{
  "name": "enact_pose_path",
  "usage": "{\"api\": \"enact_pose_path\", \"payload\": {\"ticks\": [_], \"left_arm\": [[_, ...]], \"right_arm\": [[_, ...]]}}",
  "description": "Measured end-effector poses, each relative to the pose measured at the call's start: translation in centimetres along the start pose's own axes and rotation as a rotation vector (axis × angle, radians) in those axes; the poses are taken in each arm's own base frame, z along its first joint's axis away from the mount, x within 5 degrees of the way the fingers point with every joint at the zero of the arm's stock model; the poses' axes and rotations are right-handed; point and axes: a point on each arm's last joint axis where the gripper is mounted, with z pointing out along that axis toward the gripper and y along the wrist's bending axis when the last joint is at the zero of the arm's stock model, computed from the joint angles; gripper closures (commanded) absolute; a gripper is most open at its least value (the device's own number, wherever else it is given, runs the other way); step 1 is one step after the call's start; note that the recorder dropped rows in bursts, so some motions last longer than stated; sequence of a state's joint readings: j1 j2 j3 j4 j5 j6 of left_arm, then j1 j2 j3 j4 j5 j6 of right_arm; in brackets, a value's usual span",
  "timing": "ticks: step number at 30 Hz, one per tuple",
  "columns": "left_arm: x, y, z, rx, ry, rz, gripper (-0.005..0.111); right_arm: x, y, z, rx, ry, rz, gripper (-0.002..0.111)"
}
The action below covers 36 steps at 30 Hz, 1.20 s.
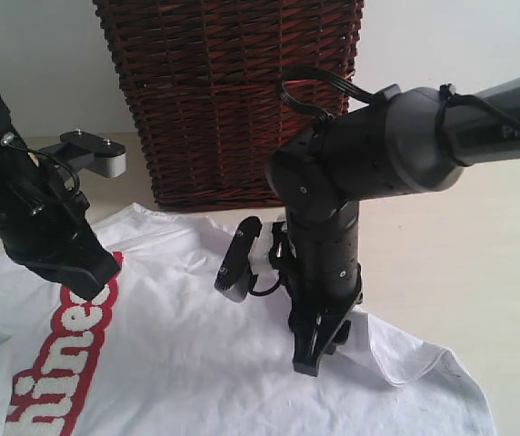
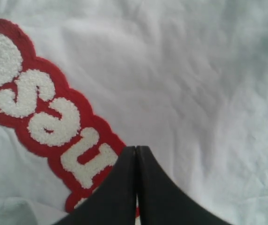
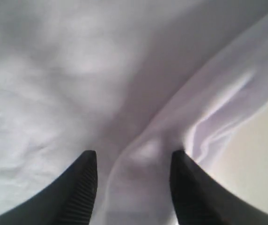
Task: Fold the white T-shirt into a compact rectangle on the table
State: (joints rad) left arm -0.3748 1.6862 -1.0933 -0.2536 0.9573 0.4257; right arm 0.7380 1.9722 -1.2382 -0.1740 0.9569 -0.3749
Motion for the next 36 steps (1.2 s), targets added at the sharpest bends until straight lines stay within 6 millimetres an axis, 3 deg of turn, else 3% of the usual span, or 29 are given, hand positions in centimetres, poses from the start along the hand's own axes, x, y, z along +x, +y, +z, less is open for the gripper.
{"api": "enact_pose_path", "payload": {"ticks": [8, 13, 21, 29, 32, 36], "left_arm": [[0.1, 0.0, 0.0, 0.002, 0.007, -0.005, 0.107], [0.2, -0.1, 0.0, 0.009, 0.022, -0.007, 0.107], [0.2, -0.1, 0.0, 0.010, 0.025, -0.007, 0.107], [0.2, -0.1, 0.0, 0.010, 0.025, -0.007, 0.107], [0.2, -0.1, 0.0, 0.010, 0.025, -0.007, 0.107], [0.2, -0.1, 0.0, 0.010, 0.025, -0.007, 0.107]], "right_arm": [[1.1, -1.9, -3.6, 0.121, -0.110, 0.165, 0.060], [3.1, -3.3, -2.6, 0.058, -0.073, 0.293, 0.060], [3.0, -1.3, -2.7, -0.151, -0.087, 0.304, 0.060], [3.9, -0.5, -1.2, -0.170, -0.041, 0.292, 0.060], [3.6, -0.6, -1.2, -0.158, -0.075, 0.299, 0.064], [3.2, -0.5, -1.2, -0.185, -0.119, 0.315, 0.081]]}}
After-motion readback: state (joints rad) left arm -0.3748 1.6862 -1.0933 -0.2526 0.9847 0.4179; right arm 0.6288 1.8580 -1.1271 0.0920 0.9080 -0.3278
